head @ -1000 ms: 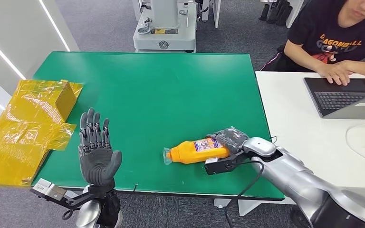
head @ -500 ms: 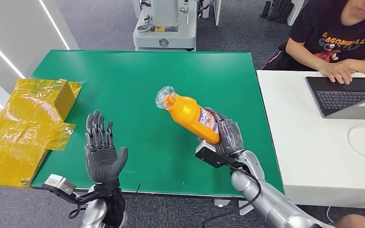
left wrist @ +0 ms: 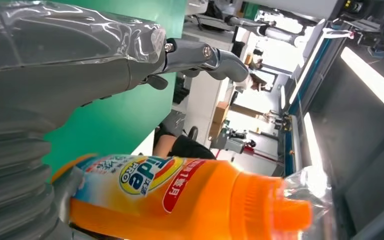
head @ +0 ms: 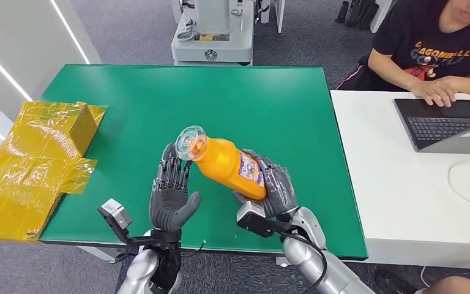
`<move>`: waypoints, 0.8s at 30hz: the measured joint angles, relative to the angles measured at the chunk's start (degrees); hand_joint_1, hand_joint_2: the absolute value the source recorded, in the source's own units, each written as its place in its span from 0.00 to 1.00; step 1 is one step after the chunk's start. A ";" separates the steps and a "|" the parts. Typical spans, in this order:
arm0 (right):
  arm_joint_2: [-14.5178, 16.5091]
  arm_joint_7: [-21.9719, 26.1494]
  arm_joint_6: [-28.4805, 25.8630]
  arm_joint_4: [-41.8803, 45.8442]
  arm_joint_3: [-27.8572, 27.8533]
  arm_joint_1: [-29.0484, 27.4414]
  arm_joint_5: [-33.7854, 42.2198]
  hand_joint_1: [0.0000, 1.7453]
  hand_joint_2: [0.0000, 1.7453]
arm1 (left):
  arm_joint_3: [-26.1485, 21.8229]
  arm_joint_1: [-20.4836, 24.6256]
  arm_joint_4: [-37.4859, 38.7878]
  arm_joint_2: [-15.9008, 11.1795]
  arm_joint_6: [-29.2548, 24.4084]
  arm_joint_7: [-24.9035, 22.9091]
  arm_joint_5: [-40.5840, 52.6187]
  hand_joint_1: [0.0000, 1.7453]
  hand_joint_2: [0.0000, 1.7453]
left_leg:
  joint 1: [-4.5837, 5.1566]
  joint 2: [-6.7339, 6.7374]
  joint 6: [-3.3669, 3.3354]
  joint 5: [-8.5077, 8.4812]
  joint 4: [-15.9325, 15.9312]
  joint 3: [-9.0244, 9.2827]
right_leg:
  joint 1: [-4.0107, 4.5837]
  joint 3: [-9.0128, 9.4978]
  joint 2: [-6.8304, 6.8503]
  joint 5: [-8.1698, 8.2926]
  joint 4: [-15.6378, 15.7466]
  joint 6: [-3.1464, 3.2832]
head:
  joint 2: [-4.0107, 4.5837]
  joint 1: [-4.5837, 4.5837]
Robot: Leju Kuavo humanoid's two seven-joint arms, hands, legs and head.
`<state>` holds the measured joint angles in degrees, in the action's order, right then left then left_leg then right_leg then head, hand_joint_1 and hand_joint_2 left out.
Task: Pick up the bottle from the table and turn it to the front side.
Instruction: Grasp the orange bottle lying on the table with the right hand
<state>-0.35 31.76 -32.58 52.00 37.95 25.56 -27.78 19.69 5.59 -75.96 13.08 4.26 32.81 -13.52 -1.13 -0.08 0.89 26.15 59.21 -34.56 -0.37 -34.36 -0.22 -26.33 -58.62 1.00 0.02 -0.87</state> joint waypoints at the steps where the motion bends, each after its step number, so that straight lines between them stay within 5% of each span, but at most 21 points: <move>1: 0.14 -0.01 0.22 0.16 0.00 0.00 -0.08 1.00 1.00 | 0.14 0.09 0.16 -0.02 0.14 -0.04 -0.04 0.00 1.00 | 0.00 0.00 0.00 0.00 0.00 0.00 | 0.00 0.00 0.00 0.00 0.00 0.00 | 0.00 0.01; 8: 0.46 0.15 1.92 0.55 -0.01 0.02 -0.43 1.00 1.00 | 0.92 0.57 0.62 -0.24 0.75 -0.34 -0.11 0.00 1.00 | 0.01 0.00 -0.01 0.01 0.00 -0.03 | 0.00 0.00 0.00 0.00 0.01 0.00 | 0.00 0.01; 24: 1.69 -2.47 23.29 -0.08 5.05 4.21 -6.99 1.00 1.00 | 0.33 0.45 0.62 -0.56 1.15 -1.88 -0.29 0.00 1.00 | 0.00 -0.01 0.00 0.00 0.00 -0.05 | 0.00 0.00 0.01 0.00 -0.01 0.00 | 0.00 0.02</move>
<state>1.33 29.29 -9.28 51.92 43.00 29.77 -34.76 20.02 6.05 -75.34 12.52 5.41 30.93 -13.81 -1.13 -0.09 0.89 26.15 59.22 -34.61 -0.37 -34.36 -0.22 -26.33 -58.62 1.00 0.02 -0.86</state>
